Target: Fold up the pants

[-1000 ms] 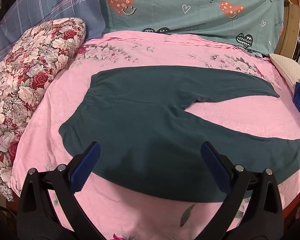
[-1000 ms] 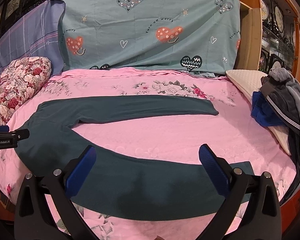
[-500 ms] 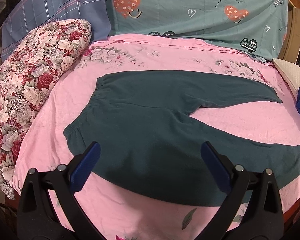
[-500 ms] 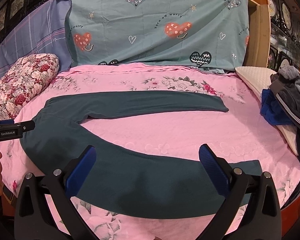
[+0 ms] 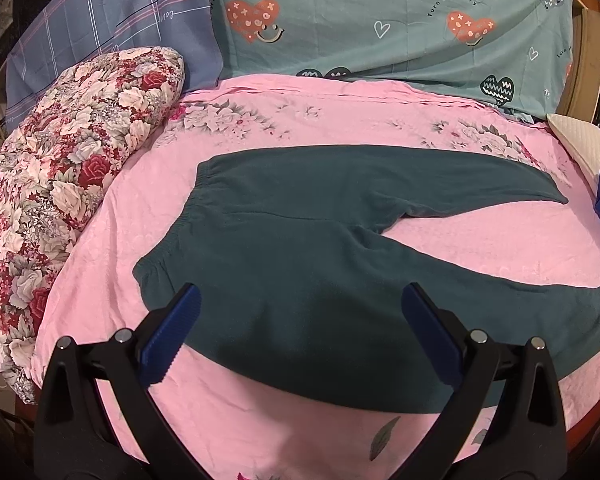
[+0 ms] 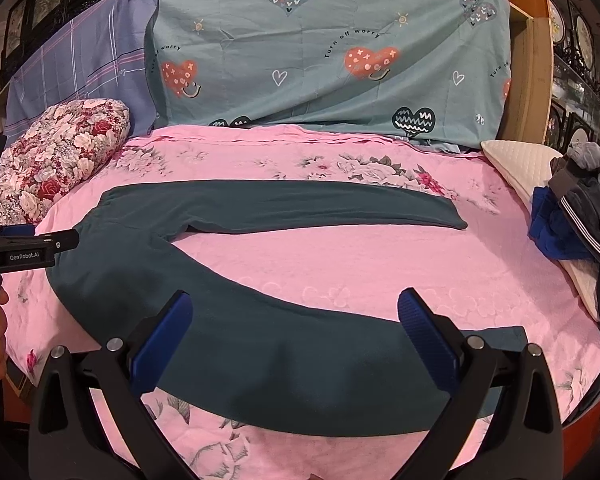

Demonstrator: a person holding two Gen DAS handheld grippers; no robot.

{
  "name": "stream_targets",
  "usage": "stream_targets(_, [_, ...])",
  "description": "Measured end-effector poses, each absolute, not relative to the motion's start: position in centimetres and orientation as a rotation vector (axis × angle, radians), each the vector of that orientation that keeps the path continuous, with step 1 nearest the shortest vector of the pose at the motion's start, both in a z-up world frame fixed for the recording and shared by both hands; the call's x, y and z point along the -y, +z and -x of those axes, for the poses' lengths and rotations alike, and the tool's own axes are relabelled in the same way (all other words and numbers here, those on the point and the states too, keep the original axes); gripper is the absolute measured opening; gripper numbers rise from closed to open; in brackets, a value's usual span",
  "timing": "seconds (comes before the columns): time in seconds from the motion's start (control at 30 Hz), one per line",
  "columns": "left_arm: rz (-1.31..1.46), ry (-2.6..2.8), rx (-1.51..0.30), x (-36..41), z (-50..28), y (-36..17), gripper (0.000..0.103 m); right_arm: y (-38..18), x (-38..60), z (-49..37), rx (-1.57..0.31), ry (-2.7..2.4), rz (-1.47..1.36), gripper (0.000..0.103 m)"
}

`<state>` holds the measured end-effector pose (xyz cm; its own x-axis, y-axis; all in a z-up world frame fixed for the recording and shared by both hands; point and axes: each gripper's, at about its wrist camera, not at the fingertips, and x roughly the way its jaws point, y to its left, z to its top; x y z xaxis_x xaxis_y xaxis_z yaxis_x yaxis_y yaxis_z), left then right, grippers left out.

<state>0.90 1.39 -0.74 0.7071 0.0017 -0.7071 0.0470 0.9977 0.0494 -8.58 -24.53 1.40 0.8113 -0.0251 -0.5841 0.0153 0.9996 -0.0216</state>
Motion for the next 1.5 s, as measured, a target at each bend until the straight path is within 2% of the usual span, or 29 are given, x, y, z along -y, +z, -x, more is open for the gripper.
stream_targets(1.03, [-0.071, 0.003, -0.811, -3.8, -2.4, -2.1, 0.101, 0.6, 22.7, 6.6, -0.676, 0.018, 0.053, 0.102])
stream_targets(1.23, [-0.119, 0.069, -0.812, -7.4, -6.8, -1.4, 0.101, 2.1, 23.0, 2.2, -0.707, 0.072, 0.072, 0.102])
stream_targets(1.5, [-0.103, 0.102, -0.883, -12.7, -18.4, -2.2, 0.101, 2.7, 23.4, -7.6, -0.791, 0.099, 0.102, 0.1])
